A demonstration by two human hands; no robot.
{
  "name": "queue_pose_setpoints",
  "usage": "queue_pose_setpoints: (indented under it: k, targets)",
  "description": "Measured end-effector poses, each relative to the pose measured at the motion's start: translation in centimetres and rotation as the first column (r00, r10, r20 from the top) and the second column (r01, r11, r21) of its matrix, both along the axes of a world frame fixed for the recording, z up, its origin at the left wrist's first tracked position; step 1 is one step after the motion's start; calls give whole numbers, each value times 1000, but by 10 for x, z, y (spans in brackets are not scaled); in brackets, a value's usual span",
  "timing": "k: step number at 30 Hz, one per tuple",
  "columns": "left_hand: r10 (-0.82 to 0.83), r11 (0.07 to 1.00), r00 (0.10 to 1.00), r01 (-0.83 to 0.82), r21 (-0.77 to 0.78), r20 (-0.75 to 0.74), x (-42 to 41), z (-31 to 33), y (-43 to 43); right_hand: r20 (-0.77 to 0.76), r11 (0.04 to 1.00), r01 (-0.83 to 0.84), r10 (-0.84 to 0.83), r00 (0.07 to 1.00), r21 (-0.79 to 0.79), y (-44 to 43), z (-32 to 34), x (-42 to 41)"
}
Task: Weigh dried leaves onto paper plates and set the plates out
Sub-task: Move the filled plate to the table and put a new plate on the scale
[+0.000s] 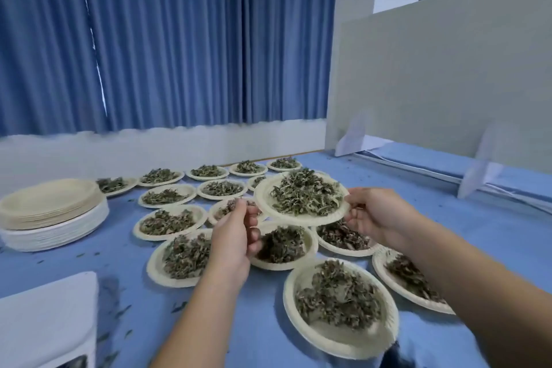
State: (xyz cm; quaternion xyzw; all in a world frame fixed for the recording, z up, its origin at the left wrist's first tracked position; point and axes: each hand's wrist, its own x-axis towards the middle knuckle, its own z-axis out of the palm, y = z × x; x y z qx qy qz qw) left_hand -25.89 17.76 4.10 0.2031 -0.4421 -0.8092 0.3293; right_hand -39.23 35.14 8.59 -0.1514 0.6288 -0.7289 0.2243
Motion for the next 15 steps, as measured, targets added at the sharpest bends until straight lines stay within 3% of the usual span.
queue_pose_setpoints:
  k: [6, 15]
  targets:
    - [-56, 989, 998, 60, -137, 35, -19, -21, 4, 55, 963, 267, -269, 962, 35, 21, -5, -75]
    - [-94, 992, 995, 92, -84, -28, -38, -27, -4, 119, 870, 439, -472, 874, 225, 7, -36, -181]
